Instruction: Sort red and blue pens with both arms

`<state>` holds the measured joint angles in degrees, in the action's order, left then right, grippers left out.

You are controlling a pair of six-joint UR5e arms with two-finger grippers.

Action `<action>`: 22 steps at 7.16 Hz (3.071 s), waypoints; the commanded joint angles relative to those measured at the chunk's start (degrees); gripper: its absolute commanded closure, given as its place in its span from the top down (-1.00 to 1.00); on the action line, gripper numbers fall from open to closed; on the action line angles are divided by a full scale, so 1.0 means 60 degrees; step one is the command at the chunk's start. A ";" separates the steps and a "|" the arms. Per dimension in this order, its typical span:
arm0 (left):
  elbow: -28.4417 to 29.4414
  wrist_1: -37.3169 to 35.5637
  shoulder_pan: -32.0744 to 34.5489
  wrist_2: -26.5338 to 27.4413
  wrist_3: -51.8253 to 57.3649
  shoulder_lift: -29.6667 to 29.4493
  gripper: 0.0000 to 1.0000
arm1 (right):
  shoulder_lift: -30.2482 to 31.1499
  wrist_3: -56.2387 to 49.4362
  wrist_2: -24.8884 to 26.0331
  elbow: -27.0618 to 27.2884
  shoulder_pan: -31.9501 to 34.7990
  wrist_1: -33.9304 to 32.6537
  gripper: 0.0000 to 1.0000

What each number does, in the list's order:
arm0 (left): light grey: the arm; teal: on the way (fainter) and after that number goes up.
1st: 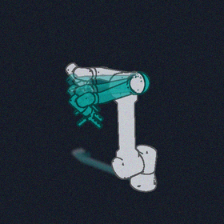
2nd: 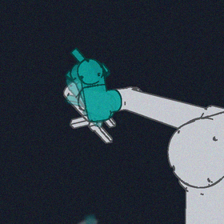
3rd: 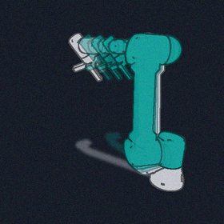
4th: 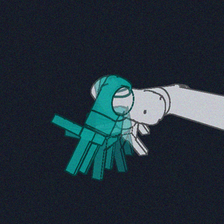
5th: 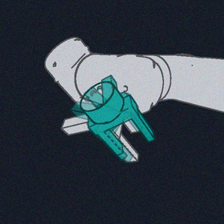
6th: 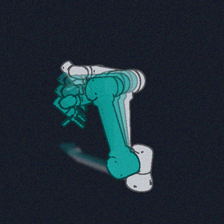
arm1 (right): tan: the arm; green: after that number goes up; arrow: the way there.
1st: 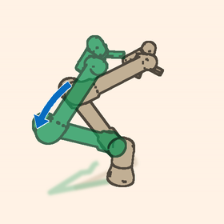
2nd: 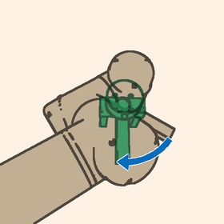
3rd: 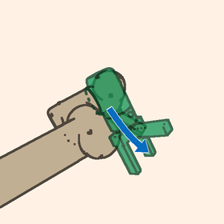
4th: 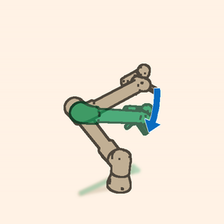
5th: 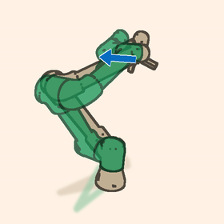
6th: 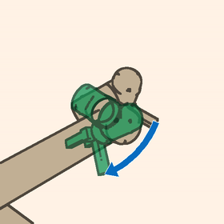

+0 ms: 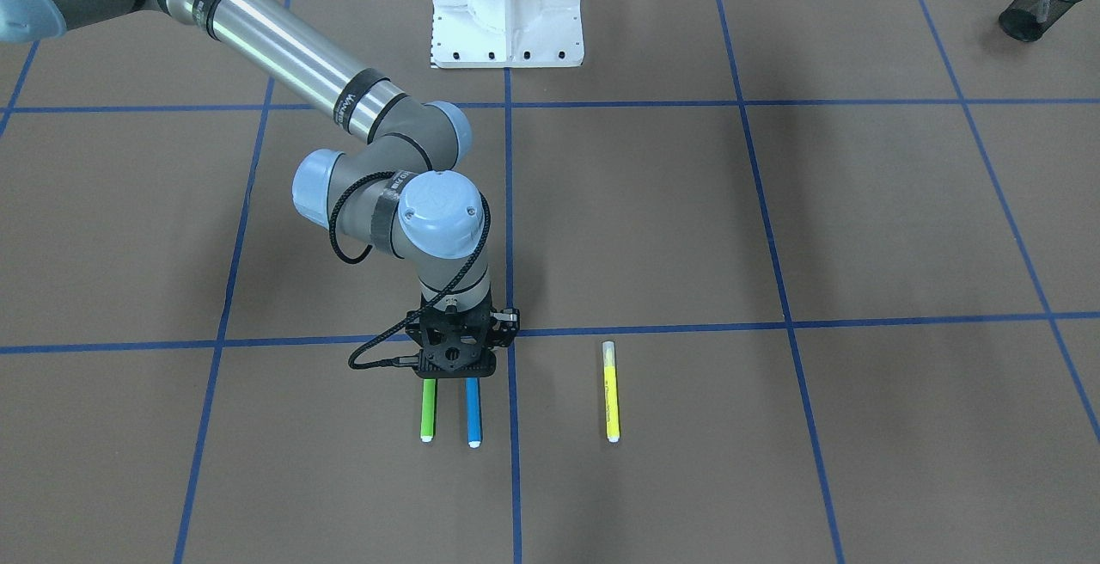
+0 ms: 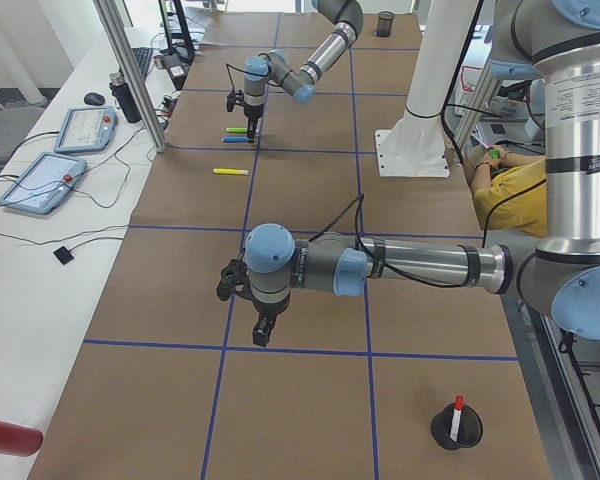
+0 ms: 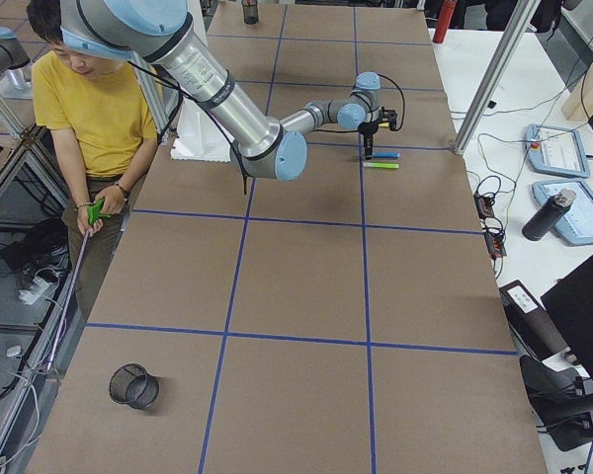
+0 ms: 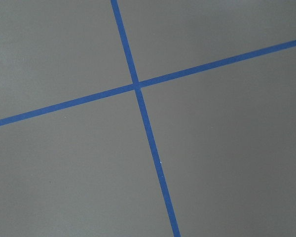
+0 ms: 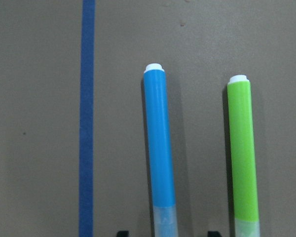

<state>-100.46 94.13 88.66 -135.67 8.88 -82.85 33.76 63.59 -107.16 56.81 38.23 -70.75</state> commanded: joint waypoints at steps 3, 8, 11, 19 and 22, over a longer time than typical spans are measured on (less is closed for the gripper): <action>0.0000 0.0000 0.0004 -0.0006 0.0014 0.0009 1.00 | 0.0013 -0.0007 0.0004 -0.0006 0.0001 -0.0029 -0.21; 0.0000 0.0000 0.0004 -0.0006 0.0000 -0.0006 1.00 | -0.0002 -0.0007 0.0004 -0.0006 -0.0043 -0.0029 -0.24; 0.0000 0.0000 0.0004 -0.0006 0.0000 -0.0006 1.00 | 0.0013 -0.0022 0.0004 -0.0006 -0.0087 -0.0029 -0.25; 0.0000 0.0029 0.0004 -0.0005 0.0000 -0.0006 1.00 | 0.0013 -0.0270 0.0004 0.0038 -0.0087 -0.0058 -1.00; 0.0000 0.0029 0.0004 0.0009 0.0014 -0.0020 1.00 | 0.0027 -0.0417 -0.0068 0.0855 0.0102 -0.0247 -1.00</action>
<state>-100.46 94.31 88.68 -135.68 8.89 -82.90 33.79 61.51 -107.27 59.49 38.27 -71.46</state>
